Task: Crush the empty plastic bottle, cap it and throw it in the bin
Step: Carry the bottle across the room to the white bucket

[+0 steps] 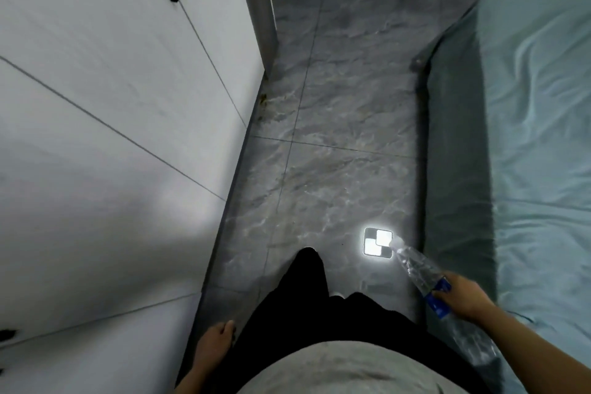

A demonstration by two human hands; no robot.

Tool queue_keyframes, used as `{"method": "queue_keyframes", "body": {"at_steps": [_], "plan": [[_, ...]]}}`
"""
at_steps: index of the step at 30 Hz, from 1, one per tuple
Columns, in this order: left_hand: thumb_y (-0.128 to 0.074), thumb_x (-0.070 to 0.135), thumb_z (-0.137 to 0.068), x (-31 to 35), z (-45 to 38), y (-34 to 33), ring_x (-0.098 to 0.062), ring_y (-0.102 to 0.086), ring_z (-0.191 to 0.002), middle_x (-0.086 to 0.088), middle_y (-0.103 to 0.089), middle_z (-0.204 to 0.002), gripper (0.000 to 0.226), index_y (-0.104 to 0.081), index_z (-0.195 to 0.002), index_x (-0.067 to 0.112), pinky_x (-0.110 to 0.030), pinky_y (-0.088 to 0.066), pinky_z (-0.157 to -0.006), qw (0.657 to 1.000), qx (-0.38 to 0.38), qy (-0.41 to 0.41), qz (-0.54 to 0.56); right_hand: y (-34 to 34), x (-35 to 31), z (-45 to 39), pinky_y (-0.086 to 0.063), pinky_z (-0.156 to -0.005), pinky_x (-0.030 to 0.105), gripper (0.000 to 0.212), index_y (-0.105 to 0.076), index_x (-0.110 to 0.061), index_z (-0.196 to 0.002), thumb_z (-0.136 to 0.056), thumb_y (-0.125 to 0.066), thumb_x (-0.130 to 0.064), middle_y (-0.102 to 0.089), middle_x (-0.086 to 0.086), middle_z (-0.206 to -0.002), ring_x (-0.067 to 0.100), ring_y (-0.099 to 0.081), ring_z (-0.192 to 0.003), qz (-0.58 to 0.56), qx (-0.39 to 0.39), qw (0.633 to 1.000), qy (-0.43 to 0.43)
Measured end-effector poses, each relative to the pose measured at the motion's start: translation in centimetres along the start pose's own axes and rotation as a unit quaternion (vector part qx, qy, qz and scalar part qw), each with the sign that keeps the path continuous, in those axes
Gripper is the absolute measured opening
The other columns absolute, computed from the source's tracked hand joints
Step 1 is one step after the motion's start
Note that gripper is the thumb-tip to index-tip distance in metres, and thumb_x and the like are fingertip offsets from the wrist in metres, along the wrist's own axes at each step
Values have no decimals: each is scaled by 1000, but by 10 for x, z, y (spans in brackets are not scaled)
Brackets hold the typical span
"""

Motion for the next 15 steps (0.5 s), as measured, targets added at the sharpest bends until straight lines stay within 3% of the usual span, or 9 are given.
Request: {"method": "queue_keyframes", "body": {"at_steps": [4, 7, 12, 13, 15], "plan": [[-36, 21, -97, 66, -35, 38, -23, -53, -74, -13, -57, -69, 47, -45, -51, 18, -32, -39, -68, 999, 7, -45, -31, 11, 3, -8, -45, -80, 32, 21, -62, -5, -102, -85, -61, -16, -68, 20, -111, 34, -62, -106, -31, 2, 999, -38], [-37, 19, -97, 127, -62, 62, -33, -62, -86, -29, -66, -89, 42, -60, -66, 2, -41, -47, -78, 996, 11, -87, -32, 15, 10, -13, -38, -72, 27, 15, -63, -9, -96, -84, -63, -17, -69, 20, -108, 32, -64, -102, -66, 5, 996, -61], [-36, 20, -97, 230, -99, 87, -38, -62, -93, -32, -66, -98, 40, -63, -78, -3, -40, -46, -84, 992, 0, -125, -29, 25, 32, -29, -38, -74, 27, 5, -56, -18, -88, -87, -60, -20, -67, 20, -115, 31, -62, -107, -85, -18, 990, -107], [-37, 20, -97, 250, -108, 90, -38, -62, -94, -32, -66, -98, 40, -64, -79, -4, -40, -46, -85, 991, 1, -130, -29, 30, 34, -35, -39, -77, 28, 5, -59, -18, -93, -89, -59, -20, -65, 20, -118, 29, -61, -110, -90, -20, 989, -113], [-37, 20, -97, 288, -123, 92, -39, -62, -95, -33, -65, -99, 40, -64, -83, -6, -41, -46, -87, 991, -11, -131, -24, 45, 40, -51, -42, -87, 28, 26, -61, -10, -114, -92, -54, -20, -61, 16, -125, 26, -58, -115, -102, -28, 985, -134]]}}
Point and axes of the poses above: each hand's wrist, its own z-axis away from the middle knuckle, its own y-axis out of the back of the hand, x = y × z, the point moved 10 cm from there along -z, towards the middle knuckle
